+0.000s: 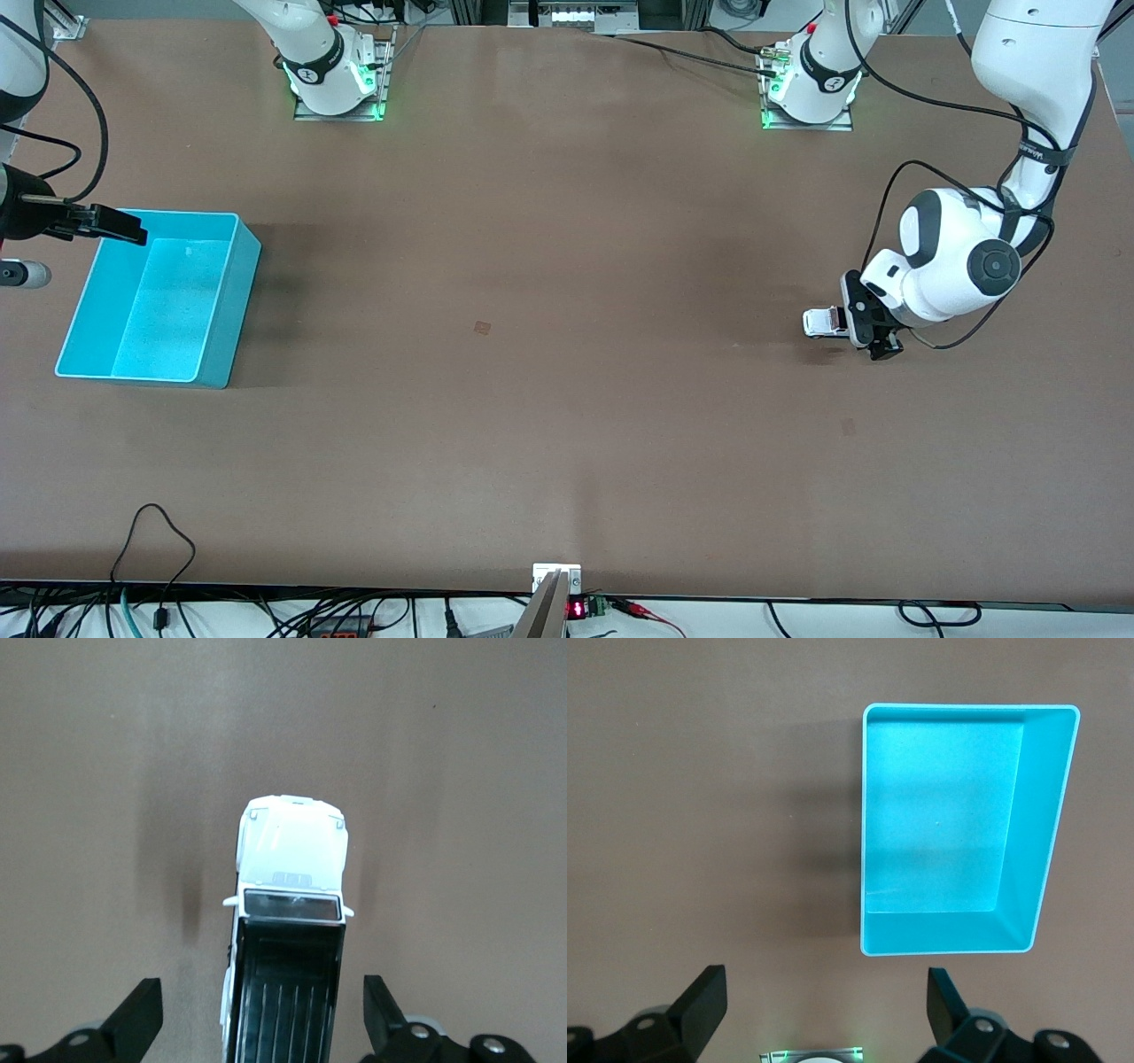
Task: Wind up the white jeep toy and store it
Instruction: 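Close the left gripper on the white toy jeep's body, then press the jeep onto the table and drag it backward with the left gripper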
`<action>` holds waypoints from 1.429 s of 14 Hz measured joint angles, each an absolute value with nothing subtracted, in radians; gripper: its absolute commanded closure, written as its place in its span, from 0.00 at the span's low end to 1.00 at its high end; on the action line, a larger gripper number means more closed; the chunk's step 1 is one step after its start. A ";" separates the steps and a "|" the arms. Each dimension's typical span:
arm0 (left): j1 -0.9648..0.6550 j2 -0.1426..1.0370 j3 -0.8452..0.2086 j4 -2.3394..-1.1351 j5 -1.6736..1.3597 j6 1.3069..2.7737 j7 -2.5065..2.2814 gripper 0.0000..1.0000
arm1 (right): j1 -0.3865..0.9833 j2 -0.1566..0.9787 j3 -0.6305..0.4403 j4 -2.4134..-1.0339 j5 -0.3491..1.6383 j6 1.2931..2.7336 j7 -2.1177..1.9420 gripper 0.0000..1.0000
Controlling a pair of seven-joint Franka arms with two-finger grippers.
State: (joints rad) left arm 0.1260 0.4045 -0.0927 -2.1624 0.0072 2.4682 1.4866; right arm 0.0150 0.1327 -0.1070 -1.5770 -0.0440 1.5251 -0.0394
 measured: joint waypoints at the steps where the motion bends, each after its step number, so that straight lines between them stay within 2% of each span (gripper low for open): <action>1: 0.126 0.404 -0.094 -2.167 0.007 2.477 1.489 0.09 | 0.015 0.133 -0.107 -1.577 -0.044 1.525 -0.039 0.00; 3: 0.126 0.404 -0.094 -2.178 0.007 2.521 1.506 0.14 | 0.015 0.134 -0.107 -1.577 -0.044 1.524 -0.039 0.00; 4: 0.126 0.404 -0.094 -2.186 0.007 2.544 1.518 0.25 | 0.015 0.136 -0.107 -1.577 -0.044 1.523 -0.039 0.00; 5: 0.126 0.404 -0.094 -2.193 0.007 2.557 1.522 0.29 | 0.015 0.139 -0.107 -1.577 -0.044 1.522 -0.039 0.00; 9: 0.126 0.404 -0.094 -2.204 0.007 2.566 1.527 0.40 | 0.015 0.161 -0.107 -1.577 -0.044 1.524 -0.039 0.00; 14: 0.126 0.402 -0.094 -2.204 0.007 2.566 1.528 0.61 | 0.016 0.165 -0.106 -1.576 -0.044 1.526 -0.039 0.00; 20: 0.126 0.402 -0.094 -2.198 0.007 2.578 1.528 0.64 | 0.017 0.190 -0.105 -1.576 -0.044 1.527 -0.039 0.00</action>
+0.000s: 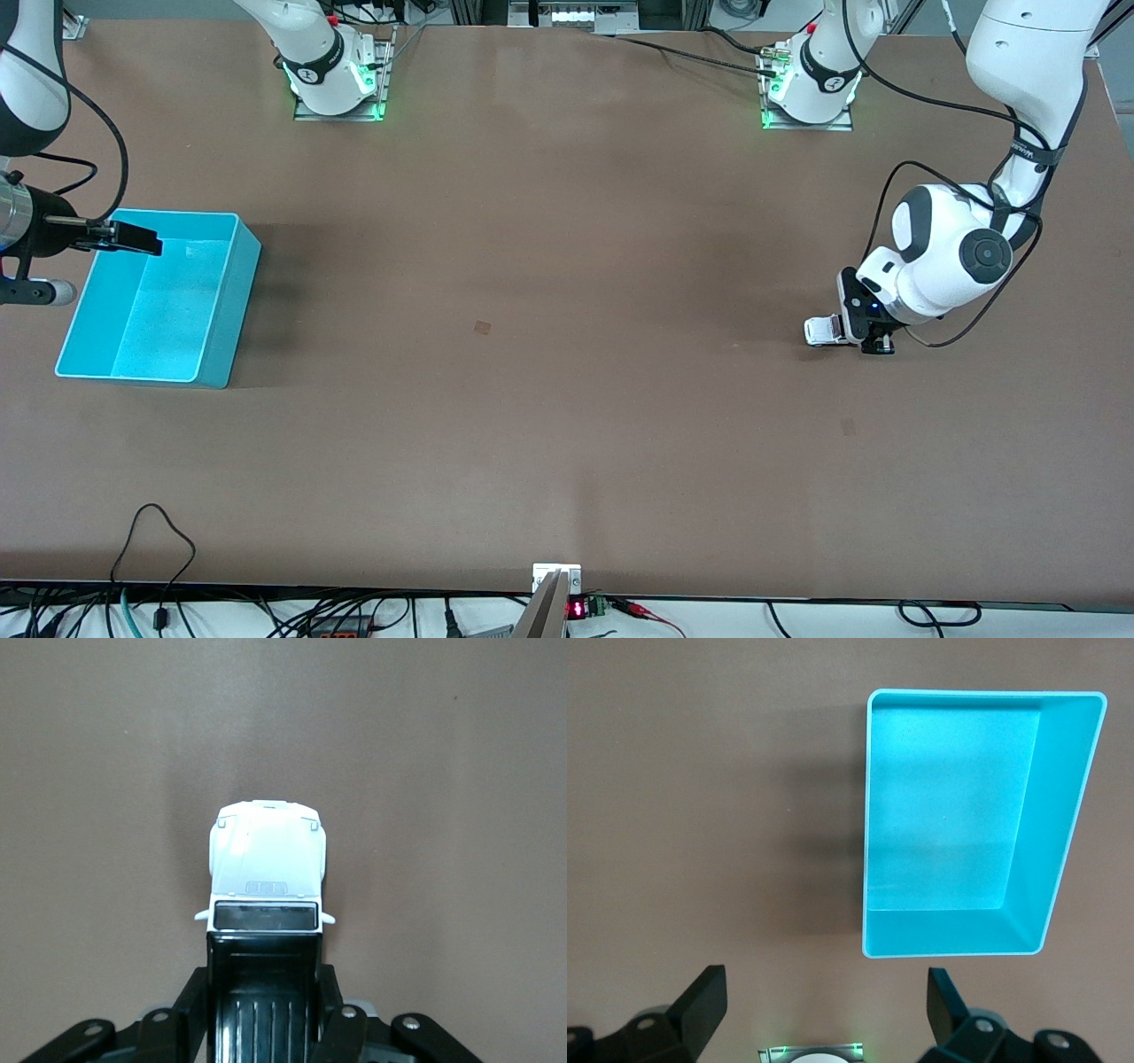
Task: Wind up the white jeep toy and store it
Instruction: 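Press the jeep onto the table and drag it backward with the left gripper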
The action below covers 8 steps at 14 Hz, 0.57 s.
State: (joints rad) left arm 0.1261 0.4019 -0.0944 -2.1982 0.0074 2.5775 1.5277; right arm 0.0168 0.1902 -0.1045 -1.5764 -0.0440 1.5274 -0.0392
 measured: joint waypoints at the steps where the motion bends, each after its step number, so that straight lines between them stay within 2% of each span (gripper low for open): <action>1: 0.126 0.402 -0.094 -2.197 0.007 2.579 1.528 0.65 | 0.017 0.197 -0.104 -1.576 -0.044 1.528 -0.039 0.00; 8: 0.126 0.413 -0.094 -2.191 0.007 2.578 1.528 0.65 | 0.017 0.205 -0.104 -1.575 -0.044 1.530 -0.039 0.00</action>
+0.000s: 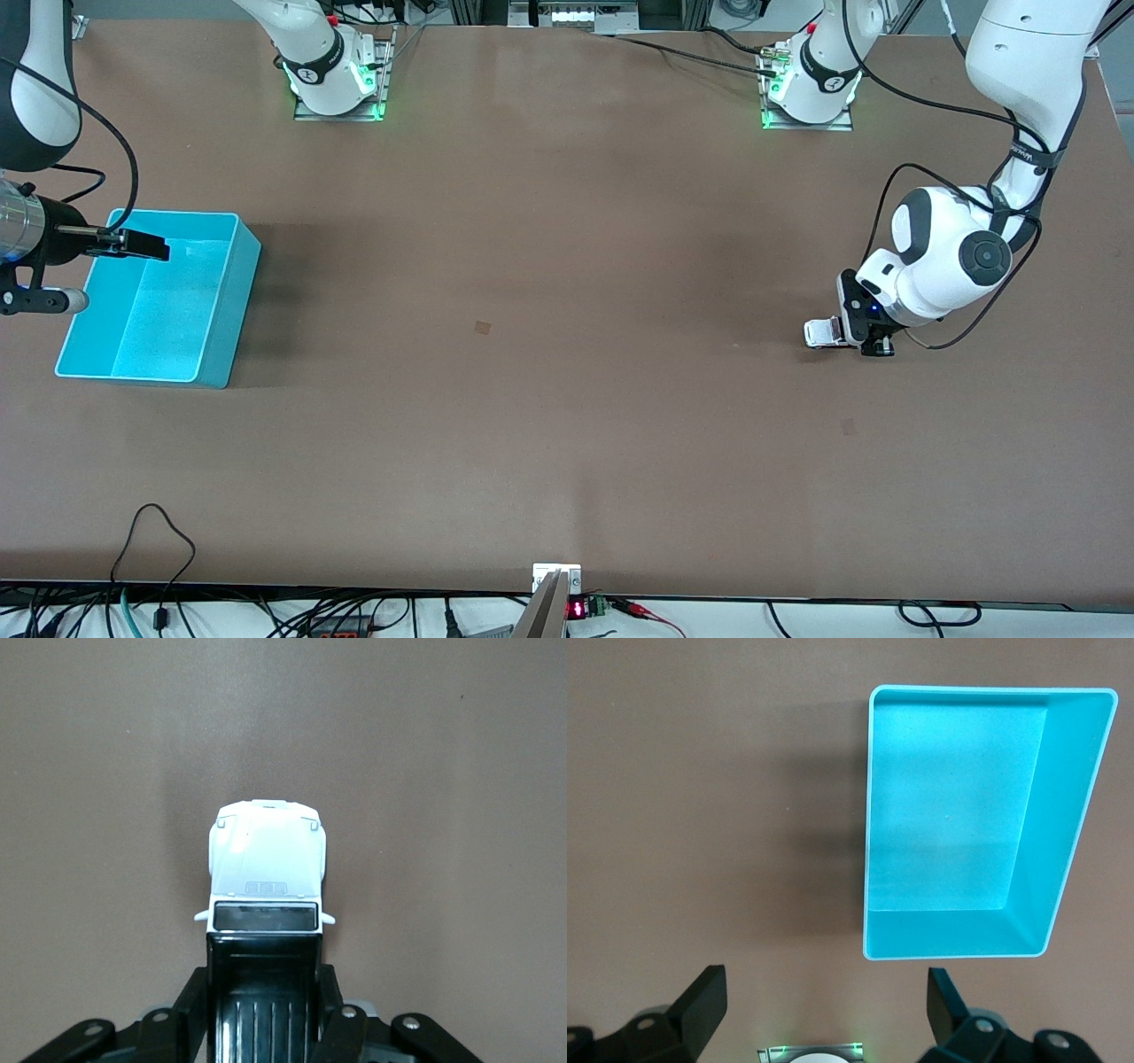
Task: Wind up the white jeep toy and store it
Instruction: 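Press the jeep onto the table and drag it backward with the left gripper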
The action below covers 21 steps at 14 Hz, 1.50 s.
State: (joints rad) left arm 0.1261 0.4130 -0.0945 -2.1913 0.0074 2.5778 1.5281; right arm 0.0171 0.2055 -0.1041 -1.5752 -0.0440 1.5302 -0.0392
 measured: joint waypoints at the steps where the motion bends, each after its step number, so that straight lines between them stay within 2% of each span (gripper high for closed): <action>1: 0.126 0.413 -0.094 -2.191 0.007 2.578 1.528 0.65 | 0.017 0.205 -0.104 -1.575 -0.044 1.530 -0.039 0.00; 21: 0.202 0.425 -0.094 -2.168 0.007 2.554 1.576 0.66 | 0.018 0.204 -0.102 -1.556 -0.034 1.530 -0.039 0.00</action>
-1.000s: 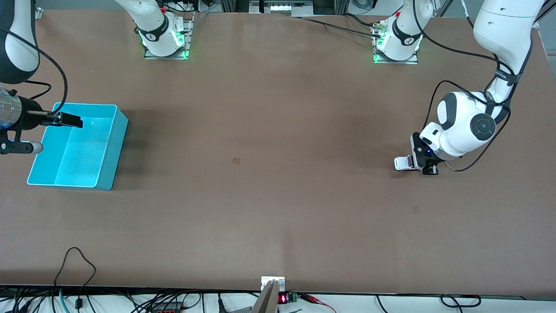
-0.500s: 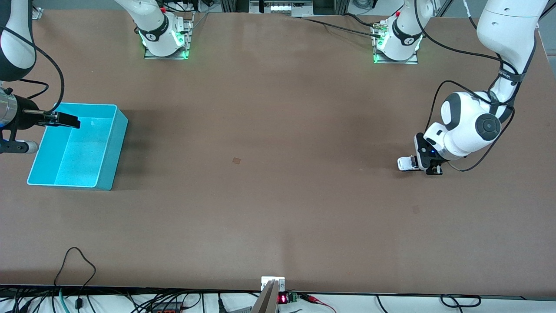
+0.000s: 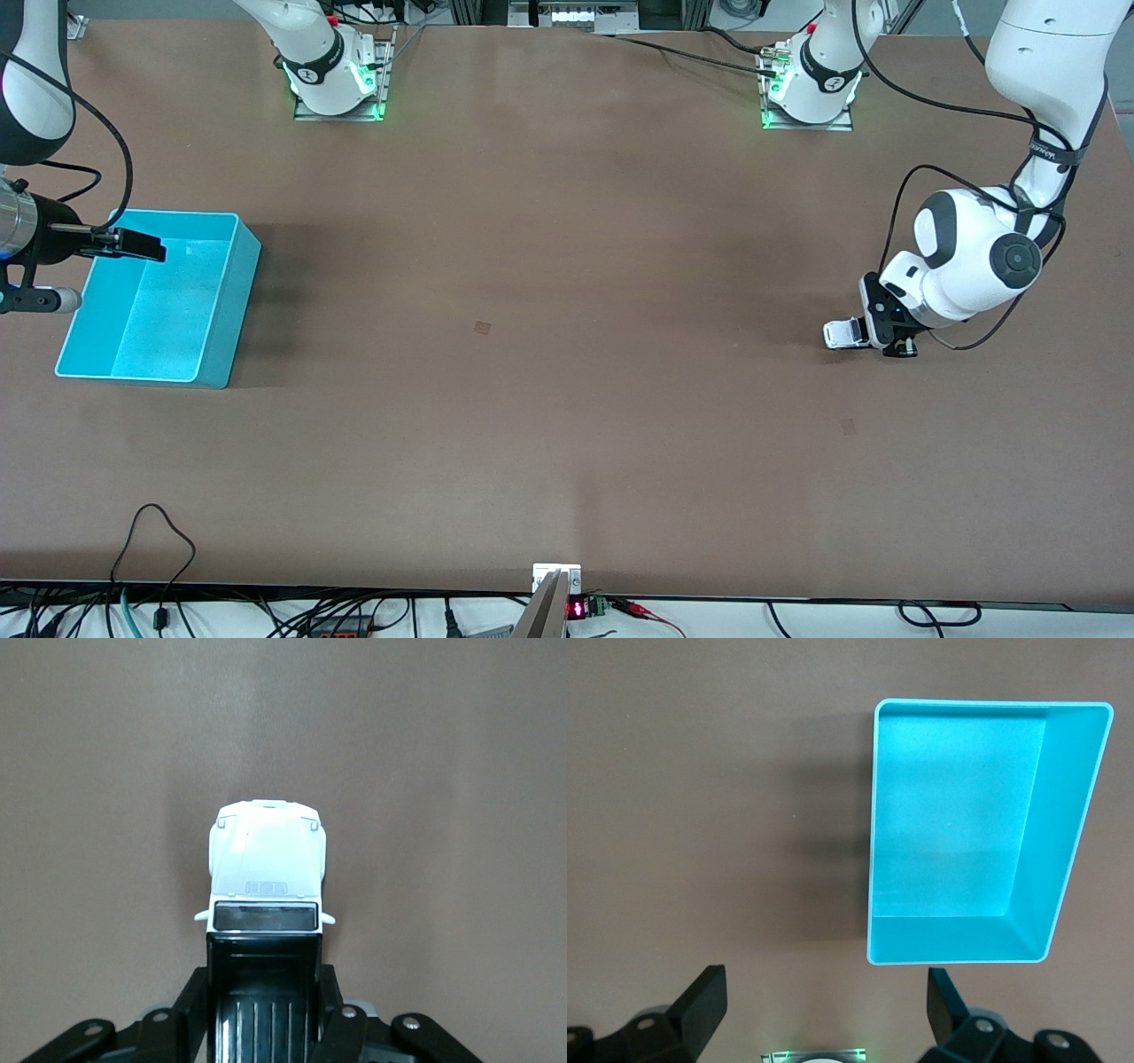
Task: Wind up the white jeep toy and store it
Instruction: 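Press the jeep onto the table and drag it backward with the left gripper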
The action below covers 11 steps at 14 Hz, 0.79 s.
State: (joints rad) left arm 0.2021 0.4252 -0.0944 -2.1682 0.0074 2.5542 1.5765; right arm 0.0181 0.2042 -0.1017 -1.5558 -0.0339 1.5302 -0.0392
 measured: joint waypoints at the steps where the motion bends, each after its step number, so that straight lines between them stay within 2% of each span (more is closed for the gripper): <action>1: 0.207 0.427 -0.094 -2.165 0.007 2.551 1.583 0.66 | 0.018 0.204 -0.102 -1.556 -0.033 1.530 -0.039 0.00; 11: 0.265 0.444 -0.094 -2.134 0.007 2.529 1.684 0.66 | 0.032 0.205 -0.091 -1.556 -0.029 1.530 -0.040 0.00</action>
State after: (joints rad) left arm 0.2654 0.4439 -0.0944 -2.1337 0.0074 2.5286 1.6835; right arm 0.0316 0.2052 -0.0908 -1.5558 -0.0292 1.5302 -0.0400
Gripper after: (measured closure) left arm 0.480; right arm 0.000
